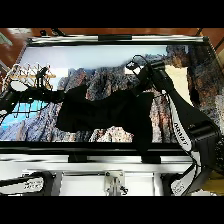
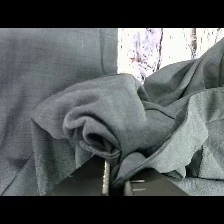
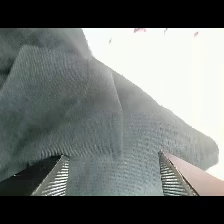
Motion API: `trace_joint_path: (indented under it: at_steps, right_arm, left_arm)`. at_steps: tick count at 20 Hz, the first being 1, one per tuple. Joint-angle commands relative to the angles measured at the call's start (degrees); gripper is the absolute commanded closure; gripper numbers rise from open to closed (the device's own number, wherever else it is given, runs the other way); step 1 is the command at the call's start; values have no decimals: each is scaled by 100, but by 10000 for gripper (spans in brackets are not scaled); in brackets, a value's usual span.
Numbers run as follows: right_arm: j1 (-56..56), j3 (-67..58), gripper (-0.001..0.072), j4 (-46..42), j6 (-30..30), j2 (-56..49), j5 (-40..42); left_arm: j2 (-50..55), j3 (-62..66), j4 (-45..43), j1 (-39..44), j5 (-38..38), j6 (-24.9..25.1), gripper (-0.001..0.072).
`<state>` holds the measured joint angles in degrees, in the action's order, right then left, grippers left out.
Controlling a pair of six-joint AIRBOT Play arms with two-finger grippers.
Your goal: Fold the shirts.
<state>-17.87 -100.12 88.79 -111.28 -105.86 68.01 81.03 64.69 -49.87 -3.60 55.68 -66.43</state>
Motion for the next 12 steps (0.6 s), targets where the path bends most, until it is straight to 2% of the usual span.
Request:
trace_joint_path:
  at_steps: [1,5,10,12]
  right_arm:
    - [-4,2,81,197,-229,-205,-380]
    - [-120,2,83,634,-527,-334,-1038]
    - [-212,0,620,1130,-551,-330,-1786]
    - [-205,-4,632,1156,-426,-247,-1635]
  left_arm:
    - [-4,4,0,4,4,-2,642]
    - [-4,4,0,4,0,-2,642]
    - [-4,7,0,4,-13,0,642]
    - [-4,87,-2,2,35,79,642]
